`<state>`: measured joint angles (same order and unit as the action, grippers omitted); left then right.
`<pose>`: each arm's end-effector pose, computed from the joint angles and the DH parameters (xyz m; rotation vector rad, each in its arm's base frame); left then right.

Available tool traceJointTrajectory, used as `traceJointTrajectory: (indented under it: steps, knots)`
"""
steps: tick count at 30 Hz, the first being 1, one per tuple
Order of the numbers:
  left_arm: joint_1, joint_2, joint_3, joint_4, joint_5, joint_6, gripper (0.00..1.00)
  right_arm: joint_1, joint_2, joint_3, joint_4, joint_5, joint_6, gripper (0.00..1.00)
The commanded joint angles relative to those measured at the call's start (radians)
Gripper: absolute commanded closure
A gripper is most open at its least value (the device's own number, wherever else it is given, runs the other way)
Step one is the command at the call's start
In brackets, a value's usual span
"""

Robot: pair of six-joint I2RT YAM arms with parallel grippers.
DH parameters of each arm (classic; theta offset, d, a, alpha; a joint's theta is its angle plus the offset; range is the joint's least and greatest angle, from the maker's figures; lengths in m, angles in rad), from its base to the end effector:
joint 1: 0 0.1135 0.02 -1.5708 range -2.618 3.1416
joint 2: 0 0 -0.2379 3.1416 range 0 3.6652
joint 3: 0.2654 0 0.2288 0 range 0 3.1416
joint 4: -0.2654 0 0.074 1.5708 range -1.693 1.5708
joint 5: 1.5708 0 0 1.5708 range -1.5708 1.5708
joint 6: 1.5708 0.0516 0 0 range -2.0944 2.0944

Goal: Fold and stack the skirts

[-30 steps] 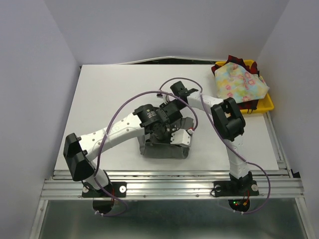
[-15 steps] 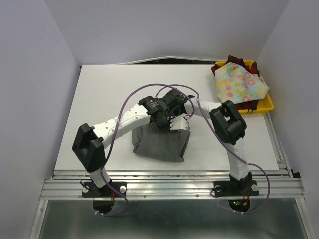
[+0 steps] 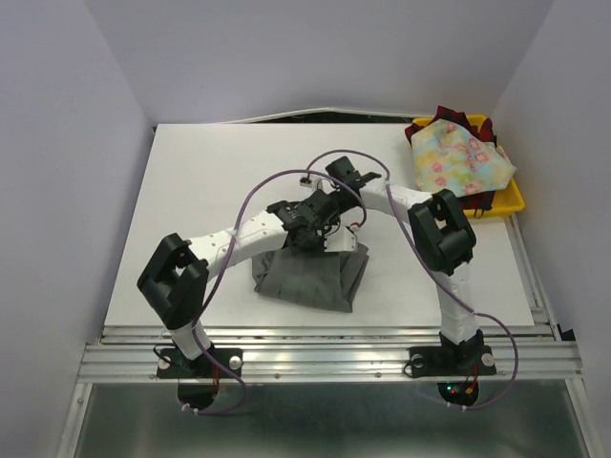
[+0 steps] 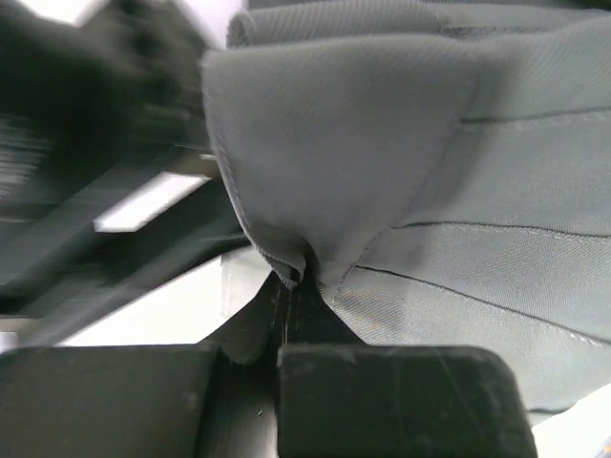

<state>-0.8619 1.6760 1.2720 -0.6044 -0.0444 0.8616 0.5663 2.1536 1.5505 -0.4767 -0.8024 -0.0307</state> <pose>0.2221 -0.2555 0.2123 1.9464 1.6915 0.0571 0.3334 0.2559 0.1394 -1.0351 2.4187 1.2437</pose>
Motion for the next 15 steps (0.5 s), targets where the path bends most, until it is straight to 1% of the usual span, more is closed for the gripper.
traceJointTrajectory:
  steps: [1,2,4,6,7,8,9,10,11,12,15]
  knots:
    - [0.003,-0.064,-0.034,0.057,-0.009,-0.013,1.0,-0.095,0.009,0.173,-0.013,0.029,0.064,0.39]
    - [0.003,-0.07,-0.039,0.057,-0.006,-0.013,1.0,-0.109,0.015,0.219,-0.028,0.01,0.072,0.38]
    - [0.003,-0.07,-0.039,0.048,-0.005,-0.013,1.0,-0.144,0.031,0.252,-0.031,-0.01,0.1,0.38]
    - [0.003,-0.071,-0.034,0.042,-0.008,-0.013,1.0,-0.157,0.038,0.278,-0.037,0.002,0.098,0.41]
    - [0.003,-0.07,-0.031,0.038,-0.008,-0.013,1.0,-0.157,0.043,0.278,-0.042,0.005,0.078,0.48]
    - [0.003,-0.068,-0.028,0.038,-0.008,-0.013,1.0,-0.157,0.046,0.275,-0.048,0.012,0.069,0.53]
    - [0.003,-0.062,-0.02,0.035,-0.008,-0.009,1.0,-0.157,0.052,0.255,-0.057,0.025,0.074,0.6]
    - [0.003,-0.059,-0.014,0.035,-0.009,-0.007,1.0,-0.157,0.058,0.241,-0.056,0.023,0.072,0.66]
    - [0.003,-0.052,-0.01,0.035,-0.009,-0.006,1.0,-0.157,0.075,0.232,-0.068,0.019,0.074,0.69]
    - [0.003,-0.036,-0.003,0.04,-0.012,-0.001,1.0,-0.157,0.086,0.224,-0.076,0.006,0.072,0.75]
    - [0.006,0.007,0.0,0.06,-0.017,0.002,1.0,-0.157,0.121,0.209,-0.12,-0.009,0.068,0.83]
